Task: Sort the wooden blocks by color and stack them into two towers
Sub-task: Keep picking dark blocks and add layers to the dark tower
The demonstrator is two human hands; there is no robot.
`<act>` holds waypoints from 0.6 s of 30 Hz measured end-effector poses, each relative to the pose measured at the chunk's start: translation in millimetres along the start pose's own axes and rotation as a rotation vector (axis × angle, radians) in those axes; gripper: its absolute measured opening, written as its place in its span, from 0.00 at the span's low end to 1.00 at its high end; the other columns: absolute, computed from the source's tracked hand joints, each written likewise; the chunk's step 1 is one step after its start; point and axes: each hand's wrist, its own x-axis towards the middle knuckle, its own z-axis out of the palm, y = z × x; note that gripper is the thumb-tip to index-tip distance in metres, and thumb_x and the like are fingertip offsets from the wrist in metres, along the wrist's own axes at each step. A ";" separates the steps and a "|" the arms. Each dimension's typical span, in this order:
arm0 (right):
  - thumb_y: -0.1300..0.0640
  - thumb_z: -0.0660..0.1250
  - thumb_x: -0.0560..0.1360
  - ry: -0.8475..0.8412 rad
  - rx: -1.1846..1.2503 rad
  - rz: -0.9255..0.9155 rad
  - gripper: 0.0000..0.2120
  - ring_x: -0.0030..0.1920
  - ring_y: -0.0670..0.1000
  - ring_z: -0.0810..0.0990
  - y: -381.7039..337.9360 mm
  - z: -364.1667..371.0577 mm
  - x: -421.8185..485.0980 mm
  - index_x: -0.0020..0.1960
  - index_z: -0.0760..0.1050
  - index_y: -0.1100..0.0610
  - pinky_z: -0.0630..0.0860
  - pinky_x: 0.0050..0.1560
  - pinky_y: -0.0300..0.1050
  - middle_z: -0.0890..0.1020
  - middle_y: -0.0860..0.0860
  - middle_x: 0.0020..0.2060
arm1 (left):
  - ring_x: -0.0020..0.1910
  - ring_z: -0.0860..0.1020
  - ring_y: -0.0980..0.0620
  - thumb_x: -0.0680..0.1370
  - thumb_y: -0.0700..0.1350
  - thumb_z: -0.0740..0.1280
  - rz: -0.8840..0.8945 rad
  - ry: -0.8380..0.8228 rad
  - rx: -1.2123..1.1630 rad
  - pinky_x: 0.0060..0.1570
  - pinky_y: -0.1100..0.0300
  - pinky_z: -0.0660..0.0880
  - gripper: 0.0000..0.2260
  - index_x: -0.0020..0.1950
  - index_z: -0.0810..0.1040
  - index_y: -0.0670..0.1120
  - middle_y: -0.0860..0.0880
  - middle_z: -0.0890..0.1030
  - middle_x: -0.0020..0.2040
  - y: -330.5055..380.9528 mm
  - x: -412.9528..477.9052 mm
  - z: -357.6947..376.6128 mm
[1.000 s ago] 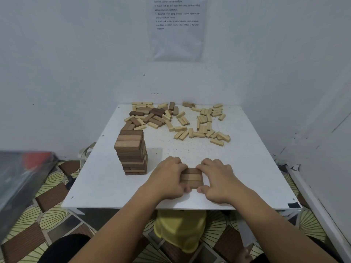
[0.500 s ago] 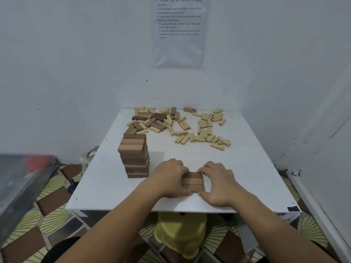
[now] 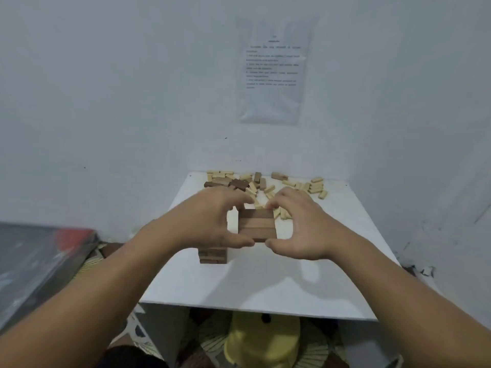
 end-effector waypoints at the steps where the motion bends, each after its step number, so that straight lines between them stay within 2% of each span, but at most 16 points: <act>1: 0.34 0.66 0.61 0.010 -0.003 -0.013 0.30 0.61 0.48 0.68 -7.9 -2.1 14.5 0.60 0.71 0.44 0.71 0.63 0.55 0.69 0.39 0.56 | 0.51 0.72 0.66 0.68 0.64 0.79 -0.013 0.023 -0.010 0.53 0.72 0.68 0.34 0.71 0.76 0.56 0.66 0.76 0.53 -8.1 -1.0 -12.2; 3: 0.36 0.67 0.61 0.007 -0.006 -0.025 0.30 0.62 0.48 0.68 -22.4 -2.7 41.9 0.61 0.71 0.44 0.72 0.64 0.55 0.68 0.39 0.55 | 0.52 0.73 0.66 0.68 0.62 0.80 -0.059 0.034 -0.014 0.51 0.74 0.68 0.32 0.70 0.77 0.57 0.67 0.76 0.54 -25.7 -1.5 -30.9; 6: 0.36 0.66 0.61 -0.016 0.004 -0.007 0.30 0.63 0.49 0.69 -37.5 5.3 74.9 0.61 0.72 0.44 0.72 0.64 0.55 0.69 0.41 0.56 | 0.56 0.76 0.61 0.67 0.63 0.80 -0.119 0.019 -0.017 0.56 0.63 0.72 0.33 0.70 0.78 0.57 0.61 0.80 0.60 -56.8 1.2 -43.3; 10: 0.34 0.66 0.59 -0.044 0.018 0.028 0.32 0.63 0.50 0.69 -40.5 28.0 103.0 0.61 0.73 0.45 0.71 0.66 0.56 0.71 0.42 0.56 | 0.58 0.75 0.62 0.67 0.65 0.80 -0.155 -0.032 -0.024 0.60 0.57 0.75 0.33 0.70 0.77 0.60 0.64 0.78 0.58 -93.1 5.6 -41.0; 14: 0.38 0.72 0.64 -0.080 0.024 0.060 0.28 0.64 0.48 0.67 -35.1 47.7 115.8 0.61 0.72 0.44 0.72 0.64 0.53 0.69 0.40 0.57 | 0.60 0.74 0.62 0.67 0.65 0.80 -0.162 -0.060 -0.044 0.61 0.57 0.74 0.34 0.71 0.76 0.61 0.62 0.77 0.60 -118.3 8.4 -26.2; 18: 0.39 0.75 0.66 -0.092 0.003 0.074 0.29 0.64 0.48 0.68 -32.5 61.6 120.0 0.63 0.73 0.45 0.73 0.63 0.53 0.68 0.40 0.57 | 0.61 0.73 0.61 0.67 0.66 0.79 -0.145 -0.096 -0.065 0.60 0.60 0.72 0.34 0.71 0.76 0.63 0.61 0.77 0.61 -133.9 9.6 -12.0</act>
